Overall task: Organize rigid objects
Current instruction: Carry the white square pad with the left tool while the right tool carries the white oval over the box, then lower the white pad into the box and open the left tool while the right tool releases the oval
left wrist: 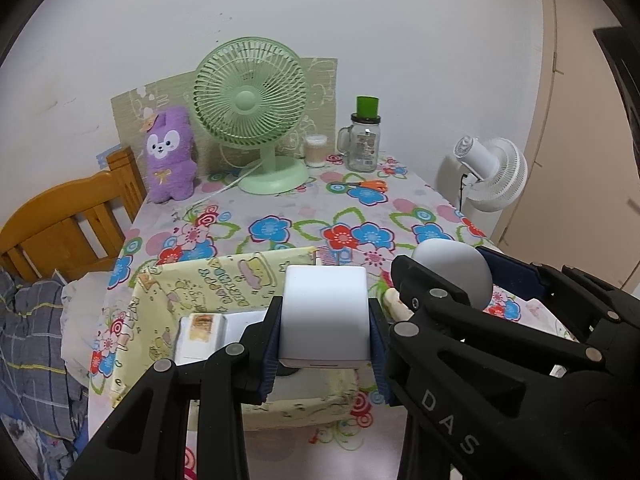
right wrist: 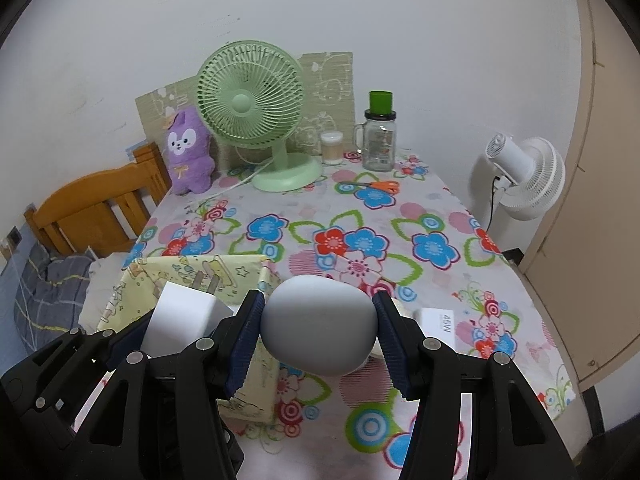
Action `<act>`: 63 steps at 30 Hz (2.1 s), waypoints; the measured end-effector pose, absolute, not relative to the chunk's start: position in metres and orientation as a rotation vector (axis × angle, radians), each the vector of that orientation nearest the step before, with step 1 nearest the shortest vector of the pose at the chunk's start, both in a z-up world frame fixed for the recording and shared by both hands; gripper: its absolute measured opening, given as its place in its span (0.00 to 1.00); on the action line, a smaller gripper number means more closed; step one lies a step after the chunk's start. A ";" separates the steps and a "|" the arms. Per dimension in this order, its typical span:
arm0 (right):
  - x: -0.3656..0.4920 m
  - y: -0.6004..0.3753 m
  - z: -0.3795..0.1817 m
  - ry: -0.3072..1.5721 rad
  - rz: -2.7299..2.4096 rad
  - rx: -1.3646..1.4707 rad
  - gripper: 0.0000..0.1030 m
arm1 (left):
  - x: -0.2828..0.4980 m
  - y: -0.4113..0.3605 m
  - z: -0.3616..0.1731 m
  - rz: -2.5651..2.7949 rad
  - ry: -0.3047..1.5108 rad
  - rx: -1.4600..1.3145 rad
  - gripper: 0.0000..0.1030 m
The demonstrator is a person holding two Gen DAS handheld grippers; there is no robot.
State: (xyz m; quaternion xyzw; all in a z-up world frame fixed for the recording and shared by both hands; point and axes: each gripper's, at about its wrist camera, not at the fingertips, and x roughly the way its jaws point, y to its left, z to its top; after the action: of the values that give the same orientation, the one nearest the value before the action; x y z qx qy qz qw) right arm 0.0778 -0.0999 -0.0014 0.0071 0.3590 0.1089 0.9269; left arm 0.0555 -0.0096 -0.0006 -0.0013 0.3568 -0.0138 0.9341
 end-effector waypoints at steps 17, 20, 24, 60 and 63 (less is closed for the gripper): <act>0.098 -0.046 -0.011 0.758 0.277 -0.016 0.57 | 0.069 0.041 -0.010 0.018 0.752 -0.031 0.38; 0.102 -0.038 -0.014 0.761 0.289 -0.023 0.57 | 0.073 0.049 -0.013 0.024 0.758 -0.038 0.39; 0.109 -0.025 -0.018 0.771 0.307 -0.033 0.57 | 0.078 0.059 -0.017 0.035 0.768 -0.048 0.38; 0.149 -0.006 -0.047 0.814 0.334 -0.082 0.77 | 0.113 0.072 -0.046 0.035 0.869 -0.074 0.77; 0.145 -0.013 -0.046 0.813 0.331 -0.069 0.81 | 0.109 0.066 -0.044 0.032 0.862 -0.062 0.80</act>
State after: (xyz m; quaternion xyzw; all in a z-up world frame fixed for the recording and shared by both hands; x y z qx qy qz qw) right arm 0.1447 -0.0125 -0.0455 -0.0336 0.3935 0.1600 0.9047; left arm 0.1091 0.0658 -0.0437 -0.0299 0.4177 0.0155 0.9080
